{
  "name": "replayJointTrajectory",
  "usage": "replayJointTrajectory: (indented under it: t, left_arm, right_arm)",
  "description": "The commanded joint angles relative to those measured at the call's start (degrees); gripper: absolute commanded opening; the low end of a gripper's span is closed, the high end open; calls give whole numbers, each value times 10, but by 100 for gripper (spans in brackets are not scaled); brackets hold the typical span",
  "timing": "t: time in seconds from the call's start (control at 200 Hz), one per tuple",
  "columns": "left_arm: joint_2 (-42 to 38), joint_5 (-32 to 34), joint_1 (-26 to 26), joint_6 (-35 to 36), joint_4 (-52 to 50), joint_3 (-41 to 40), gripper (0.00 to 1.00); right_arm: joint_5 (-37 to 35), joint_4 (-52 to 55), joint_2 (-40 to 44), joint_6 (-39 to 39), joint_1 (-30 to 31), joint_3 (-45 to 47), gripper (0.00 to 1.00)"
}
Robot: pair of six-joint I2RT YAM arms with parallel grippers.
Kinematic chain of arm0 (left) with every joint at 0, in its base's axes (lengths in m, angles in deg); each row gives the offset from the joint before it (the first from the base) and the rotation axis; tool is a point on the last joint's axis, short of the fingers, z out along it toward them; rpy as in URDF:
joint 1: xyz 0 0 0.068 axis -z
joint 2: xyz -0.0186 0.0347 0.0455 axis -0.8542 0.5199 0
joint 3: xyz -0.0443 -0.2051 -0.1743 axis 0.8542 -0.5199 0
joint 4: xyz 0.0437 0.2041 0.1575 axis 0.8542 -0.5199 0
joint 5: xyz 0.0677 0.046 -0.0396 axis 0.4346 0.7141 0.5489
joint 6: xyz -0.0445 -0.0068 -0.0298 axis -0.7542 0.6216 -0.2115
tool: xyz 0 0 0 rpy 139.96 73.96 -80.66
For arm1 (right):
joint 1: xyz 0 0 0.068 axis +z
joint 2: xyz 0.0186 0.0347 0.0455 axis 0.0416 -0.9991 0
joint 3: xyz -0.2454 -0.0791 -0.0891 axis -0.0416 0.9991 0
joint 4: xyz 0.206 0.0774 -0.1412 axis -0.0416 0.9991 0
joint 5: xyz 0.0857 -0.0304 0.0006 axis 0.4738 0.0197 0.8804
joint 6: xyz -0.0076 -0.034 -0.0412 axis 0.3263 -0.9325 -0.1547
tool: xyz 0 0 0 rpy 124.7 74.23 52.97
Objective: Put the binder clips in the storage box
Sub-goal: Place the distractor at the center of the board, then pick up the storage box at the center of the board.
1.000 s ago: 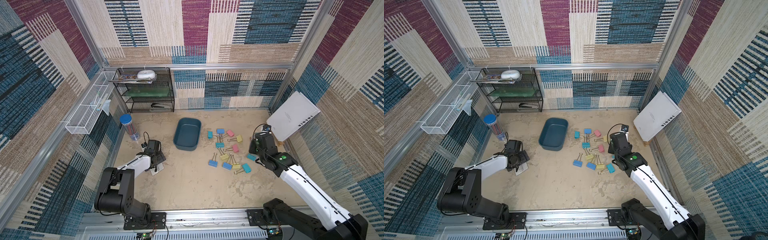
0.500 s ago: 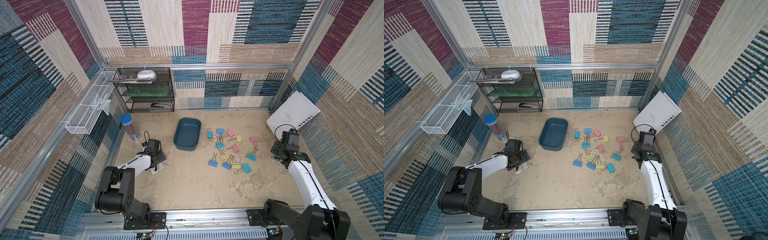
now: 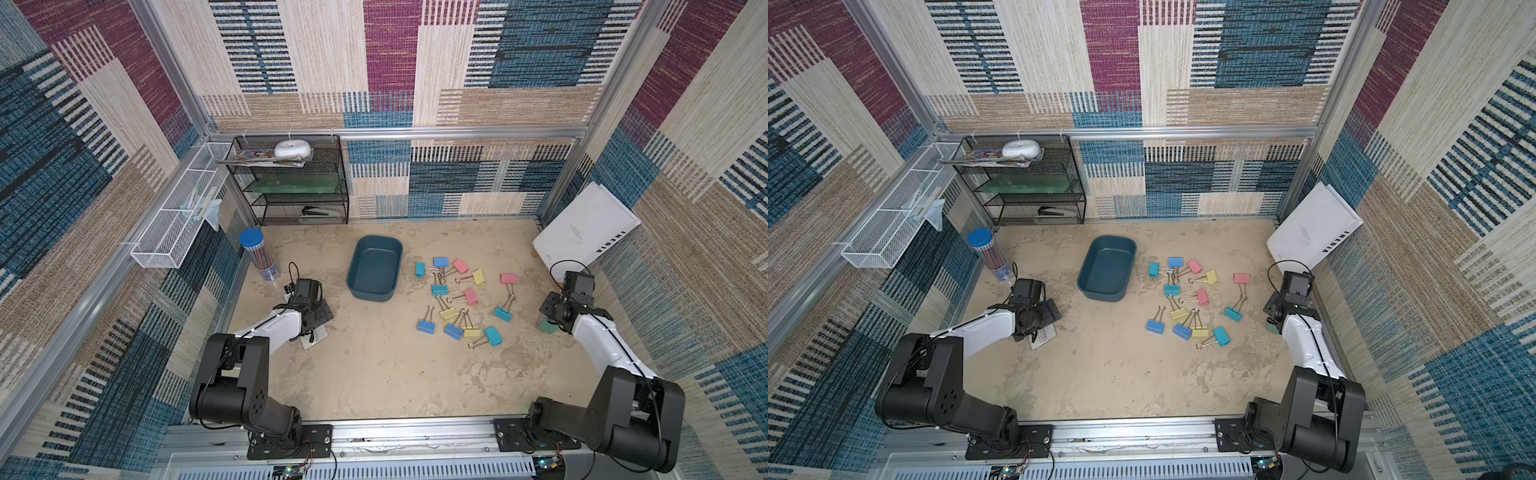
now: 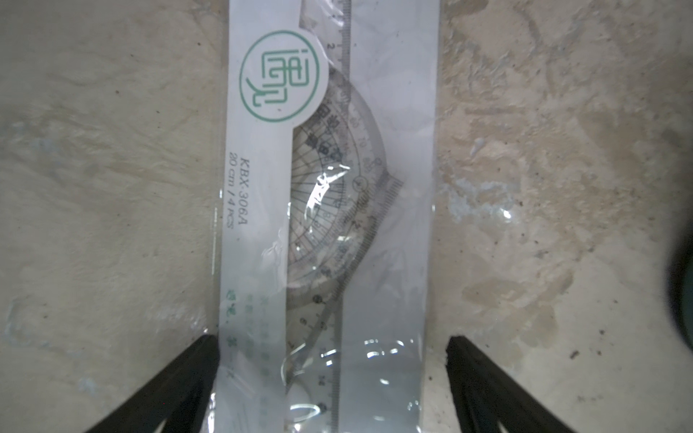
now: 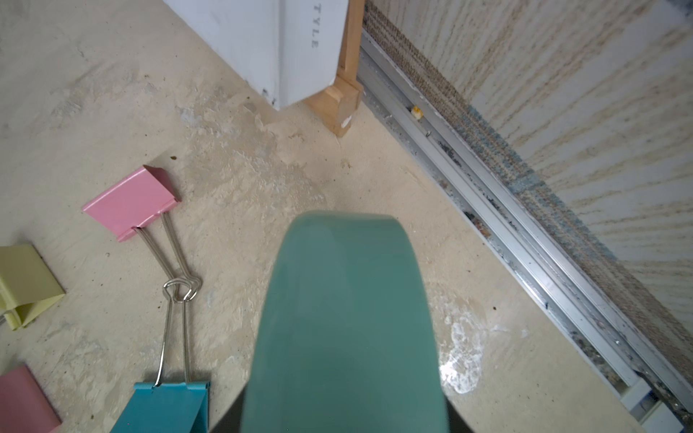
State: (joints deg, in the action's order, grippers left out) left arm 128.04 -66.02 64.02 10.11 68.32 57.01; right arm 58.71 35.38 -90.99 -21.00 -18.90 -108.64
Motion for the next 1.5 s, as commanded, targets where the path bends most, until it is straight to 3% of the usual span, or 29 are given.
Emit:
replayJointTrajectory:
  t: [0.0, 0.08, 0.19, 0.426, 0.586, 0.696, 0.776, 0.796, 0.811, 0.851, 0.892, 1.007, 1.097, 1.147, 1.277, 1.498]
  left_arm:
    - [1, -64, 0, 0, -3, -9, 99]
    - [-12, -67, 0, 4, 5, -13, 99]
    - [-54, -66, 0, 4, 9, -12, 99]
    - [-170, -77, 8, 5, -18, 44, 99]
    - [-190, -81, 17, 30, -65, 122, 99]
    - [-163, -122, 78, 63, -36, 176, 98]
    - [-103, -125, 134, 113, -35, 239, 76]
    - [-86, -134, 137, 116, -35, 253, 68]
    - [-73, -142, 137, 114, -31, 261, 56]
    - [-42, -154, 135, 102, -25, 275, 28]
    - [-12, -164, 134, 101, -22, 291, 20]
    - [52, -187, 134, 111, -35, 327, 27]
    - [83, -163, 133, 125, -55, 344, 30]
    - [94, -155, 131, 134, -56, 345, 41]
    - [116, -139, 118, 153, -86, 364, 57]
    - [126, -100, 93, 181, -99, 354, 63]
  right_arm:
    - [11, -24, 12, 3, 0, -7, 72]
    - [23, -23, 25, 0, 0, -11, 83]
    - [39, -11, 35, -4, 0, -28, 88]
    - [178, 4, 80, -14, 33, -89, 95]
    - [201, 8, 62, 0, 156, -151, 92]
    - [213, -28, -1, 17, 276, -191, 74]
    - [220, -43, -89, 22, 357, -246, 47]
    - [223, -44, -111, 25, 375, -260, 41]
    - [226, -46, -132, 27, 388, -273, 36]
    - [236, -48, -184, 27, 420, -307, 29]
    - [236, -50, -229, 29, 448, -340, 28]
    - [226, -28, -336, 34, 488, -429, 31]
    - [243, -18, -396, 47, 489, -473, 31]
    - [254, -11, -425, 51, 489, -494, 32]
    - [237, -1, -465, 58, 489, -513, 35]
    - [235, 13, -519, 55, 487, -559, 41]
